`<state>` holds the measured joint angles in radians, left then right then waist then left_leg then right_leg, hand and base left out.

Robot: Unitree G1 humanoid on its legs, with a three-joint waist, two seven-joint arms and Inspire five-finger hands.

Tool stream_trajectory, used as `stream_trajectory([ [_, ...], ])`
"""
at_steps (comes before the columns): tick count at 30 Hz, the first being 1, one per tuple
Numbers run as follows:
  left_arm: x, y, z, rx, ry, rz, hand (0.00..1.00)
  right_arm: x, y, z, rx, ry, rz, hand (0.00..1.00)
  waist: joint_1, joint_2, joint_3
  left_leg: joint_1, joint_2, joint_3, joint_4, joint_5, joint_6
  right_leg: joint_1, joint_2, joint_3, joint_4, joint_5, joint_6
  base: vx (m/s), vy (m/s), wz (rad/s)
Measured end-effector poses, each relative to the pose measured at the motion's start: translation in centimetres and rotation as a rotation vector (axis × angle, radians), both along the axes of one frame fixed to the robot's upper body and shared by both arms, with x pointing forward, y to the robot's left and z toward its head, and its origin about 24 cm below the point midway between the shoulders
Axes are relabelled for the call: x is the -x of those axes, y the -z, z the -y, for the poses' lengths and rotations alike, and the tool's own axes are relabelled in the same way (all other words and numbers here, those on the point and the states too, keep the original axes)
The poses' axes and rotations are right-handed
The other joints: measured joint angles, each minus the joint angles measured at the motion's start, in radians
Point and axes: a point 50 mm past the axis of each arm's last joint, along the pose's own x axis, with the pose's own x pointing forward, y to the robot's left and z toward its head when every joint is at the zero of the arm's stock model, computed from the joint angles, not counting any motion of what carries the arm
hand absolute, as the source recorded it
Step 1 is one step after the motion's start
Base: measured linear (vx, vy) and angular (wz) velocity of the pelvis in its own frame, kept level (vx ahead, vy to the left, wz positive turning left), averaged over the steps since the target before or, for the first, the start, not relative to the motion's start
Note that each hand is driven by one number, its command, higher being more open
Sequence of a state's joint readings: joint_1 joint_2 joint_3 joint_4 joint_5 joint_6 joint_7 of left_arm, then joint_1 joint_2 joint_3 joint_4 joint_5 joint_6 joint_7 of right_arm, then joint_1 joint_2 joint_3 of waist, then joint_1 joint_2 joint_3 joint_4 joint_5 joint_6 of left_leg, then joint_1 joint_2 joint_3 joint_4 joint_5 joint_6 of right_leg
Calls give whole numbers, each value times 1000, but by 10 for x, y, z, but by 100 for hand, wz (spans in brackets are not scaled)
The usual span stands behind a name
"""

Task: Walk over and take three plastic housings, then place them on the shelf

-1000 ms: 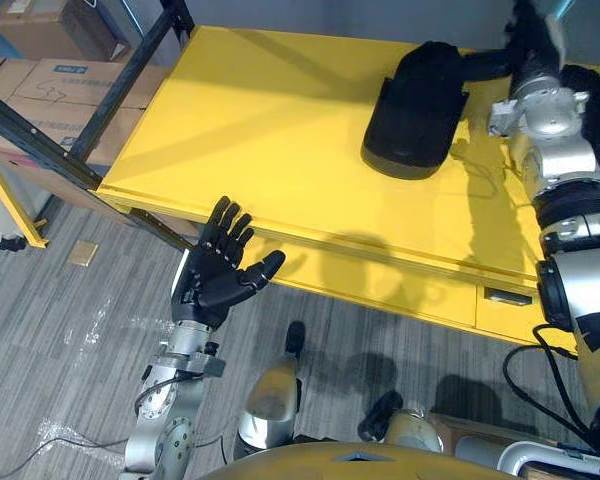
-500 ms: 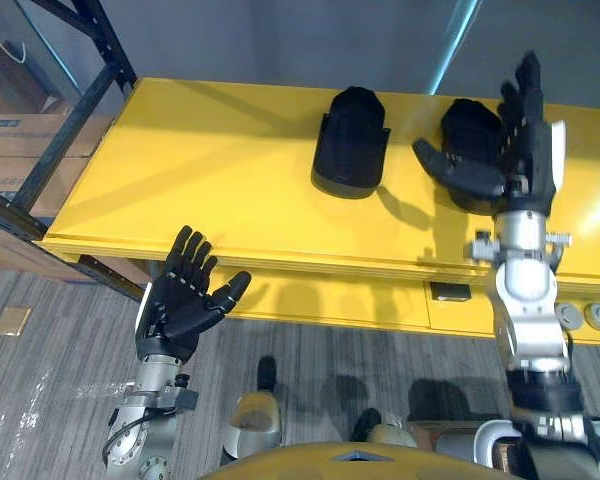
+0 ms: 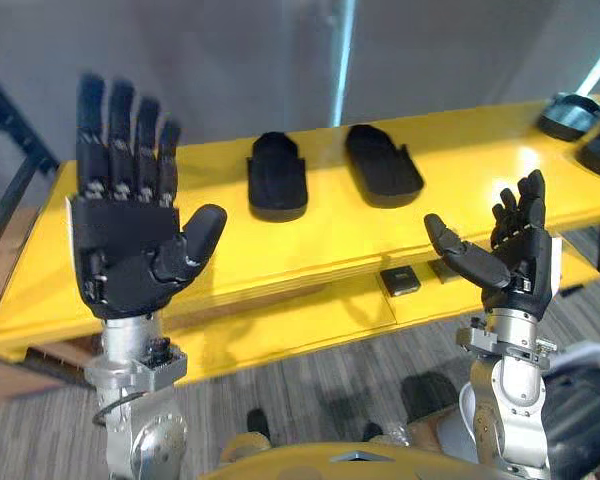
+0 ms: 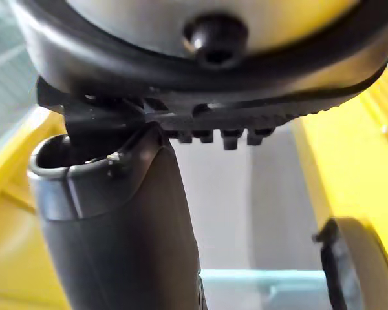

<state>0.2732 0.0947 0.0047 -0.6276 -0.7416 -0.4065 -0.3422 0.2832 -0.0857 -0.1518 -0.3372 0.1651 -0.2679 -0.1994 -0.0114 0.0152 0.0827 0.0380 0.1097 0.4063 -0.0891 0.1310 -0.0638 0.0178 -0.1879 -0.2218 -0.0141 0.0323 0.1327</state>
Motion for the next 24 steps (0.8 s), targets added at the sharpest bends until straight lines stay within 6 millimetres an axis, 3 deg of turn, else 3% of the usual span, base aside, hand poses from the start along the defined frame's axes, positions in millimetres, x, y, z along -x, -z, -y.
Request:
stream_trajectory([
  [5, -13, 21, 18, 18, 106, -122, 100, 25, 0, 16, -2, 146, -23, 100, -70, 3, -2, 45, -1, 110, 0, -33, -16, -48, 15, 121, 8, 16, -2, 36, 17, -81],
  [7, -24, 32, 26, 42, 123, -192, 100, 37, 6, 25, -8, 223, -59, 100, -122, 1, -1, 51, 4, 168, 1, -42, -29, -84, 23, 159, 15, 20, -8, 44, 2, -76],
  [9, -31, 35, 31, 57, 134, -218, 100, 48, 12, 30, -11, 261, -96, 100, -153, -8, 4, 65, 9, 211, 2, -52, -35, -102, 33, 194, 15, 27, -17, 78, -3, -80],
  [12, -37, 30, 40, 65, 167, -211, 100, 62, 19, 34, -28, 314, -140, 100, -204, -15, 8, 96, 17, 272, 4, -74, -51, -110, 50, 230, 12, 44, -33, 86, -6, -63],
  [15, -41, 21, 52, 66, 219, -166, 100, 69, 23, 34, -65, 317, -145, 100, -221, -12, 8, 124, 36, 317, 28, -103, -71, -110, 69, 259, 11, 72, -35, 120, -29, -63],
  [16, -42, 17, 55, 78, 221, -153, 100, 68, 22, 33, -65, 298, -137, 100, -216, -11, 9, 110, 59, 297, 107, -148, -66, -110, 85, 293, 10, 81, -36, 138, -85, -98],
  [17, -43, 15, 54, 94, 193, -147, 100, 64, 20, 31, -55, 253, -119, 100, -204, 0, 14, 84, 93, 188, 215, -223, -39, -105, 109, 340, 5, 94, -43, 138, -96, -112],
  [18, -43, 14, 53, 105, 168, -151, 100, 60, 17, 30, -50, 221, -102, 100, -197, 10, 17, 69, 110, 126, 266, -261, -33, -103, 124, 362, 1, 96, -44, 99, -67, -137],
  [19, -43, 15, 51, 121, 129, -169, 100, 52, 11, 27, -44, 152, -58, 100, -184, 35, 27, 53, 130, 8, 346, -330, -36, -102, 149, 410, 1, 100, -46, 35, 16, -112],
  [21, -44, 20, 47, 141, 92, -211, 100, 40, 4, 21, -6, 55, -28, 100, -171, 71, 32, 43, 132, -145, 420, -382, -37, -102, 185, 470, 1, 103, -40, 19, 99, -114],
  [24, -42, 30, 37, 151, 30, -263, 100, 22, -2, 2, -4, -86, 14, 100, -137, 62, 65, 29, 95, -269, 512, -416, 4, -104, 186, 536, -2, 99, -45, -34, 132, -76],
])
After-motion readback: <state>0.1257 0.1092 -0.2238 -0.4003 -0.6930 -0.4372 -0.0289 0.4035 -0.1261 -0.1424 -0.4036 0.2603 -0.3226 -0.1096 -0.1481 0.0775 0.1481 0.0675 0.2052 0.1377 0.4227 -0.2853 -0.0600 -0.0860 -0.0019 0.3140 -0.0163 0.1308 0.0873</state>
